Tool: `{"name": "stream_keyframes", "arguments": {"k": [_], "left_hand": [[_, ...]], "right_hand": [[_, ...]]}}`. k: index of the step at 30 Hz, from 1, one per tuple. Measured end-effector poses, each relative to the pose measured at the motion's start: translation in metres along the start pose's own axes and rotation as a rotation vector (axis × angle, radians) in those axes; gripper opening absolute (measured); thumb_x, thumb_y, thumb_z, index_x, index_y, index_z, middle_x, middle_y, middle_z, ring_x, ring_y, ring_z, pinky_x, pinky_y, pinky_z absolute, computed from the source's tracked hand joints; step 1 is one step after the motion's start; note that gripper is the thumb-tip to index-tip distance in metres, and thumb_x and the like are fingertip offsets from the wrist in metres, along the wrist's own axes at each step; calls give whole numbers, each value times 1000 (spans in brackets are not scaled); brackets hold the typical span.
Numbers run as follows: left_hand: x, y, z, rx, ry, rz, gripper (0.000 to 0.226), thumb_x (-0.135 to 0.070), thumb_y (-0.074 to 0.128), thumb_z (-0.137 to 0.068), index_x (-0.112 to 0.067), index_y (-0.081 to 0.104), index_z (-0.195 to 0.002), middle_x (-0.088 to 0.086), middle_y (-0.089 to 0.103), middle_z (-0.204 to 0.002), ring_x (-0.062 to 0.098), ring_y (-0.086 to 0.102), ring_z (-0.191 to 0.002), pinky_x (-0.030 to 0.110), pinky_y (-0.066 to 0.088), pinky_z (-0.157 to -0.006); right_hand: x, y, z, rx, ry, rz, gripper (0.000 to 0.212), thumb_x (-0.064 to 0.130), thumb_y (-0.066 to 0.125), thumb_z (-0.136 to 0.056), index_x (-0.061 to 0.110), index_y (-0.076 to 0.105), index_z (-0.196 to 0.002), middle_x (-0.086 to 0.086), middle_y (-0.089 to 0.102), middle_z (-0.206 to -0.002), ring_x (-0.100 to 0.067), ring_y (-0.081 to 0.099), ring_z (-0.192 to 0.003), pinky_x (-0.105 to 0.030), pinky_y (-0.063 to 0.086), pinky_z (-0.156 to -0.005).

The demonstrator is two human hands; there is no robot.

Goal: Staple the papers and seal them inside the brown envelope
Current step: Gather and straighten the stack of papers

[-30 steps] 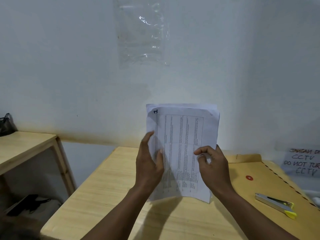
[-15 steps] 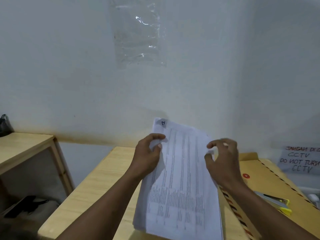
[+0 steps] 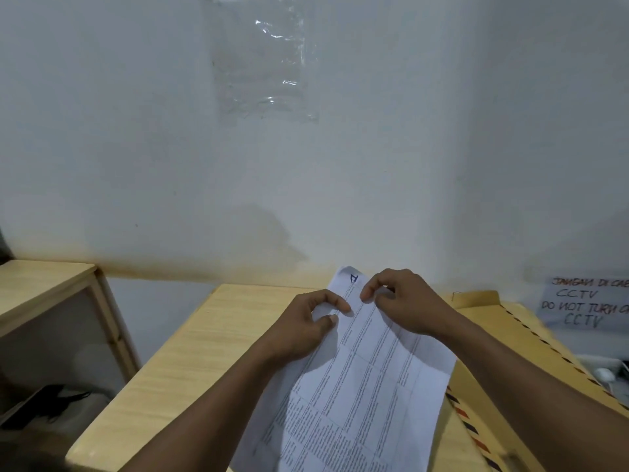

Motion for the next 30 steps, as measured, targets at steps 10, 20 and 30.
{"name": "stream_keyframes", "arguments": {"k": [10,20,30], "left_hand": [[-39,-53,-24,-358,272,72,30,7,54,-94,-20,66,-94,-15,67,-103,-3,62,-101,13,46,-91],[-41,-53,-20,-571,301,-155,29,3,50,-94,-24,57,-103,-8,59,-108,-11,53,-102,-1,35,-81],[-18,-24,-13,-672,225,-93,29,-2,50,-97,-29,55,-105,-20,56,-108,-15,51,-106,22,46,-87]], "right_hand": [[-11,-57,-13,-363,87,-300,10,24,61,-81,27,69,-76,5,67,-103,-20,54,-115,-36,48,-86],[0,-44,5,-473,29,-492,38,-12,46,-88,14,71,-78,5,65,-95,-14,66,-69,-24,48,-61],[-10,-13,20,-577,67,-426,39,-8,43,-95,15,73,-85,-4,64,-109,-4,45,-40,-13,34,-38]]}}
Point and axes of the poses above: each hand's wrist, its own z-axis away from the middle knuckle, its own y-axis out of the palm, x = y × z, the point moved 6 cm from there along -z, towards the middle knuckle
